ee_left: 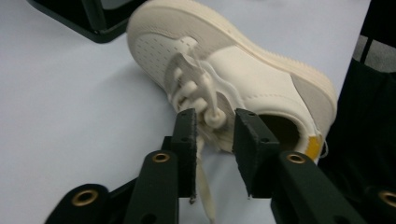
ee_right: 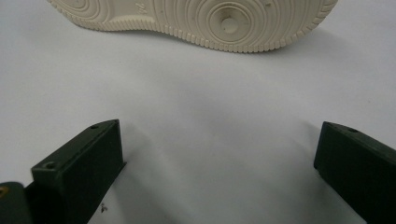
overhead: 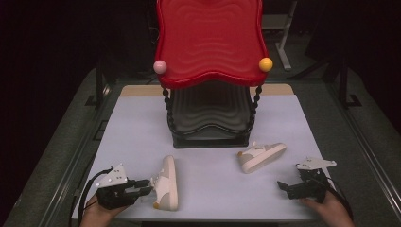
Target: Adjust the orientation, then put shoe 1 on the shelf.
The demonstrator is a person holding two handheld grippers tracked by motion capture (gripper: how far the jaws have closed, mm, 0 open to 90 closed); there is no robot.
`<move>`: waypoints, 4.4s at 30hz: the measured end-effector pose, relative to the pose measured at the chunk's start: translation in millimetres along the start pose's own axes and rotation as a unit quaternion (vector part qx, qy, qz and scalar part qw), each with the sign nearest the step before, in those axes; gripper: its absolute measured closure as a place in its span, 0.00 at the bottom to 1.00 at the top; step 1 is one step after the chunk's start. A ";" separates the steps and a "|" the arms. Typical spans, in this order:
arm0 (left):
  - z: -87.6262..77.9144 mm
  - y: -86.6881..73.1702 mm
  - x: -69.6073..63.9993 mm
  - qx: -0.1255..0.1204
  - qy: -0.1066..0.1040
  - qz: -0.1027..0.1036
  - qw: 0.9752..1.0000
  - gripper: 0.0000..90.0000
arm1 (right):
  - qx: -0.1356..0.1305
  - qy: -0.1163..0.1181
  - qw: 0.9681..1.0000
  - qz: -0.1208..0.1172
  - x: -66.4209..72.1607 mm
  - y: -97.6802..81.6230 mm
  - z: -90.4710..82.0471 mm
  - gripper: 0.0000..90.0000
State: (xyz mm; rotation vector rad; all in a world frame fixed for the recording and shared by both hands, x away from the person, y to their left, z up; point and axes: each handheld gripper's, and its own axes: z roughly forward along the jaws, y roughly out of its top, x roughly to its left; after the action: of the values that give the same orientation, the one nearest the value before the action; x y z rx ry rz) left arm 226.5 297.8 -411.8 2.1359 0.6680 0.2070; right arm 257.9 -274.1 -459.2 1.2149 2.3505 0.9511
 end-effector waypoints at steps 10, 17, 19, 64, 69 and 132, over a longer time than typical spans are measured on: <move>11.2 0.0 -8.4 0.026 0.002 0.033 0.999 0.61 | 0.000 0.000 1.000 0.000 0.1 0.0 0.0 0.01; 20.1 1.4 -6.3 0.034 0.007 0.023 0.999 0.67 | 0.000 0.000 1.000 0.000 -0.1 0.0 0.1 0.01; 23.4 1.6 -5.7 0.034 0.011 0.023 0.999 0.67 | 0.000 0.000 1.000 0.000 0.0 0.0 0.0 0.01; 47.0 56.9 -36.7 -0.058 -0.046 0.047 0.996 0.83 | -0.001 0.000 1.000 0.000 0.0 -0.2 0.0 0.01; 40.0 47.8 -52.3 -0.056 -0.075 0.048 0.994 0.77 | -0.001 0.000 1.000 0.000 0.0 -0.2 0.0 0.01; 105.2 80.2 -52.5 0.005 -0.092 0.033 0.995 0.84 | -0.001 -0.001 1.000 0.000 0.2 -0.3 0.0 0.01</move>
State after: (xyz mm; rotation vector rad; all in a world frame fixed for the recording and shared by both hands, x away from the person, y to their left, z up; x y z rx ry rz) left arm 252.7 157.9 -408.5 2.1564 0.4923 0.0430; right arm 257.6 -274.1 -459.4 1.2136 2.3478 0.9529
